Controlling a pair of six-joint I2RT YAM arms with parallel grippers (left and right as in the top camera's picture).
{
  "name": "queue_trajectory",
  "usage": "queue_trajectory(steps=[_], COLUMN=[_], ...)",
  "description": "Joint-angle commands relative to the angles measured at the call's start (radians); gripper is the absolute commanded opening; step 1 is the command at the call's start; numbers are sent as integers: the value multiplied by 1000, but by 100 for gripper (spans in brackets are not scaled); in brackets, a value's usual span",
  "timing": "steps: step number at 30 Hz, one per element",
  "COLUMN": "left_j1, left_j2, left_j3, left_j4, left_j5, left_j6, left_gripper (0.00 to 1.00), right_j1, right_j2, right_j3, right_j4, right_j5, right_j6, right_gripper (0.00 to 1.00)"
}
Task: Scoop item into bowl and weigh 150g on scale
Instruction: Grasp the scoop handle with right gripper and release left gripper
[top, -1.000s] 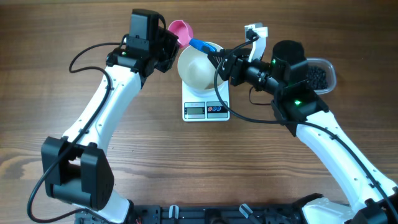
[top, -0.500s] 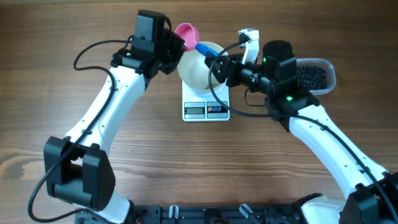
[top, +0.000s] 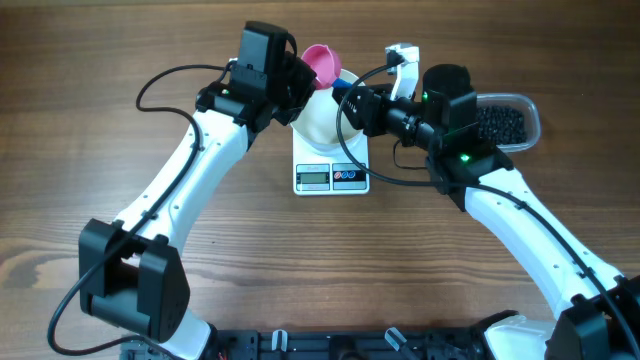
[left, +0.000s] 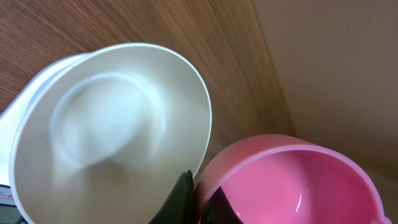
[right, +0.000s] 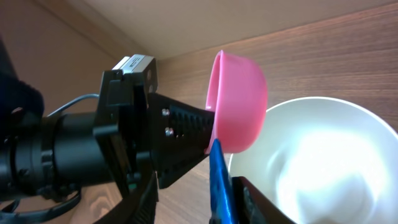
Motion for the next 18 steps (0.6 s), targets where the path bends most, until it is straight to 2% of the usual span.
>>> queue_trajectory(steps=[1,13,16,18], left_j1=[-8,-8,-8,-8], left_j2=[6,6,6,6], left_j3=[-1,-1,-1,-1], left_j4=[0,0,-1,-1], left_j5=[-2,-2,-2,-2], left_j6=[23,23,23,23], left_gripper=[4,5,7,11], right_j1=[4,4,4,4], right_j2=[11,11,11,11], right_j3=[21,21,21,21], right_j4=[4,-5,-5,-6], right_j5=[36,63,63,63], right_j6=[24,46,46,46], right_gripper=[38,17,9,4])
